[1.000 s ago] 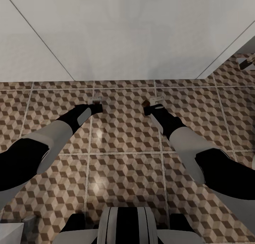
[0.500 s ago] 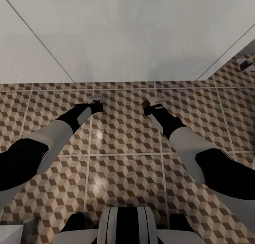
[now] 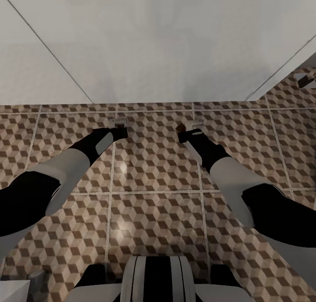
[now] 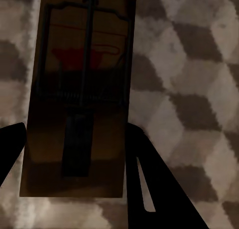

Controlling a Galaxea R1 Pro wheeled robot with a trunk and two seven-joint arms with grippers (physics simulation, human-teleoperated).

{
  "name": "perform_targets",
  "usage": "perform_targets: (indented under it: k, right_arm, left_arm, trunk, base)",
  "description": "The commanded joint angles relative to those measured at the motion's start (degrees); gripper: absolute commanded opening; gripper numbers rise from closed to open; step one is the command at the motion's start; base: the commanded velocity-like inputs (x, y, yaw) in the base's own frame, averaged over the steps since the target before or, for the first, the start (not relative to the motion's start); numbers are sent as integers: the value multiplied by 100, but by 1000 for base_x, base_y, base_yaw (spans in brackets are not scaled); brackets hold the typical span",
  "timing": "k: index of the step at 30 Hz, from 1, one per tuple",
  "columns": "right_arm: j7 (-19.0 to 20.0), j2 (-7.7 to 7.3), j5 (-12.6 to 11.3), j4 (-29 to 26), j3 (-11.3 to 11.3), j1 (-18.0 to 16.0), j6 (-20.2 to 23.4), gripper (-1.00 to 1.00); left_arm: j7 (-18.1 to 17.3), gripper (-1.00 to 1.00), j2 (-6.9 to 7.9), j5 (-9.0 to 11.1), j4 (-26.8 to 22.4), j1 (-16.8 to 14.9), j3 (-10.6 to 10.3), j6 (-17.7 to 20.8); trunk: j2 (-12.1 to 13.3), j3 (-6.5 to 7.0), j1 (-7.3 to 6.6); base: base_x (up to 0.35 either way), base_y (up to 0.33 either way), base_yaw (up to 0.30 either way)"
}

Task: Take the four mousetraps from the cabinet in the bathroom and place them on the bathroom floor. Make sure all four end up on the same floor surface, and ensure that at least two of them are either under or directly next to the same bathroom sink.

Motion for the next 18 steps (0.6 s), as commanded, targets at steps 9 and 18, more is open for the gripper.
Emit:
perform_targets:
  k: [9,18]
  right_arm:
    - [-38,-4,-46,-8,51,-2,32,-100]
    - [-38,-4,-47,-8,51,-4,32,-100]
  left_arm:
    - [42,-100,-3,59,-12,-1,-46,23]
    - [42,-100,-3,59,-12,-1,-46,23]
  trunk:
    - [-1,-3,0]
    - [-1,-3,0]
  base:
    - [12,10,0]
    - [172,124,0]
